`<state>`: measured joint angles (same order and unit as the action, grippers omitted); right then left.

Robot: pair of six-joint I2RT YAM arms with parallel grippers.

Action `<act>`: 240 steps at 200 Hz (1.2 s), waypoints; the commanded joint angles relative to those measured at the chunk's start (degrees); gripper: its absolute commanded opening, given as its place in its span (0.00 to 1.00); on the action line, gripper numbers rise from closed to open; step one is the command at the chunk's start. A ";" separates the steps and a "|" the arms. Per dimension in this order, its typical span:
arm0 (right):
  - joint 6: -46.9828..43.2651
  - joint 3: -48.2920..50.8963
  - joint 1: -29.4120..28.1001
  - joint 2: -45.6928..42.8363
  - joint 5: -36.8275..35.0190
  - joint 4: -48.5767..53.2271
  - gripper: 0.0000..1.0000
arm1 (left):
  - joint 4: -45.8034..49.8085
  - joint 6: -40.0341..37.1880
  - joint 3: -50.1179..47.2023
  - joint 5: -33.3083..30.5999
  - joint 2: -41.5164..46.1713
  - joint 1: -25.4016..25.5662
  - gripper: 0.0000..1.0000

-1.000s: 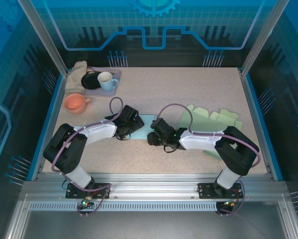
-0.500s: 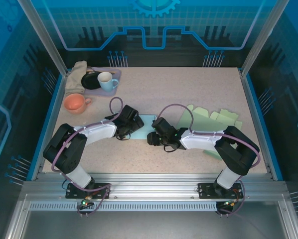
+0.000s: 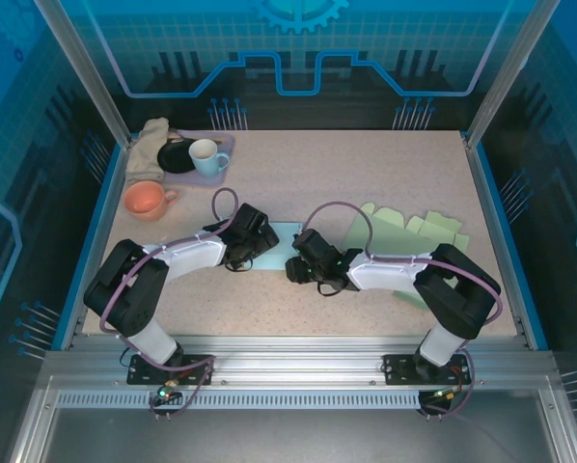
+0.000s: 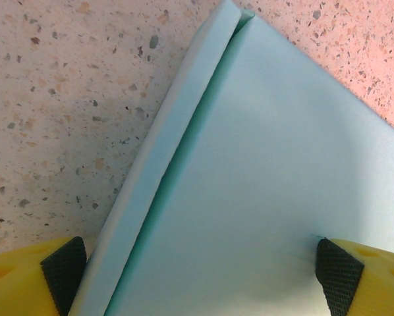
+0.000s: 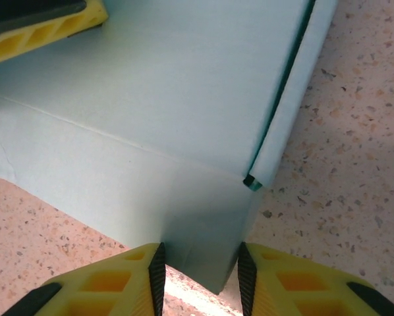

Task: Fold the paper box

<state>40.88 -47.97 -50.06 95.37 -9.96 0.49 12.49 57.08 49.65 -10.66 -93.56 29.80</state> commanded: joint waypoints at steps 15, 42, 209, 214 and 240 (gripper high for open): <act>-2.84 1.40 -1.08 1.06 -3.36 -4.50 0.34 | 4.64 0.10 -2.34 -0.54 -2.94 0.26 0.91; -5.01 2.60 -1.64 1.72 -4.88 -7.19 0.33 | 4.47 0.05 -2.26 -0.27 -3.27 0.24 0.91; -17.91 10.53 -2.47 8.06 -17.04 -34.81 0.37 | 2.81 -0.21 -3.77 0.03 -6.62 0.20 0.90; -18.04 10.40 -2.28 8.33 -16.88 -35.26 0.37 | 2.78 -0.27 -3.85 0.02 -6.71 0.15 0.90; -18.12 9.61 -0.54 10.06 -15.47 -36.65 0.37 | 2.39 -0.65 -3.93 0.29 -7.23 0.23 0.89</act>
<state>23.90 -37.19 -51.88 102.87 -25.47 -31.22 6.22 57.10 49.34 -12.10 -96.23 29.74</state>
